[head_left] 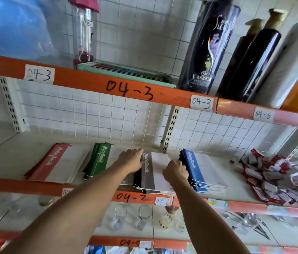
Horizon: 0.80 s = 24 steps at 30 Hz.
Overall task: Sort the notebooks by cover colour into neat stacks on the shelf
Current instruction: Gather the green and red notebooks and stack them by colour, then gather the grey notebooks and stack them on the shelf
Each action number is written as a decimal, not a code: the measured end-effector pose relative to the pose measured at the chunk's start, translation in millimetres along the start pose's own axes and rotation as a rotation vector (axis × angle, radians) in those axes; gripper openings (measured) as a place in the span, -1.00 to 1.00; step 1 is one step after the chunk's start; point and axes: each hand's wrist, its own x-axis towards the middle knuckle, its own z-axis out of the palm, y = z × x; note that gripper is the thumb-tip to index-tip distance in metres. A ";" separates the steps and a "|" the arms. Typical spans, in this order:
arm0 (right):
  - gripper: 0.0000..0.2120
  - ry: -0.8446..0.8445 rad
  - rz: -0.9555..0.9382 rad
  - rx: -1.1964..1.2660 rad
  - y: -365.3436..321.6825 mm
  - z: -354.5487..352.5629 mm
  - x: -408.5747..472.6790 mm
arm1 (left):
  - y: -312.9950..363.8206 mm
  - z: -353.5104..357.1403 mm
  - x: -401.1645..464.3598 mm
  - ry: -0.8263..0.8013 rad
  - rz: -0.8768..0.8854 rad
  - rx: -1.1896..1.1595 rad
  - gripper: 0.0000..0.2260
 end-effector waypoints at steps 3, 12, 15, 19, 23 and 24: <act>-0.61 0.018 -0.077 -0.033 -0.9 0.7 2.5 | -2.8 -0.2 -3.4 -0.015 -0.017 -0.012 -0.55; -0.58 0.032 -0.302 0.095 -57.1 10.0 -18.6 | -55.4 -11.6 -30.6 0.019 -0.011 0.028 -0.63; -0.58 0.009 -0.369 0.109 -95.3 17.3 -35.3 | -91.1 -19.9 -47.7 0.044 -0.041 0.052 -0.64; -0.54 -0.009 -0.452 0.099 -152.3 29.6 -64.3 | -147.7 -32.9 -76.2 0.022 -0.116 0.032 -0.68; -0.59 -0.060 -0.524 0.138 -219.2 49.5 -95.2 | -213.9 -49.0 -112.1 0.010 -0.162 0.115 -0.58; -0.58 -0.068 -0.530 0.152 -236.0 55.9 -104.3 | -229.8 -52.9 -123.5 0.011 -0.186 0.119 -0.57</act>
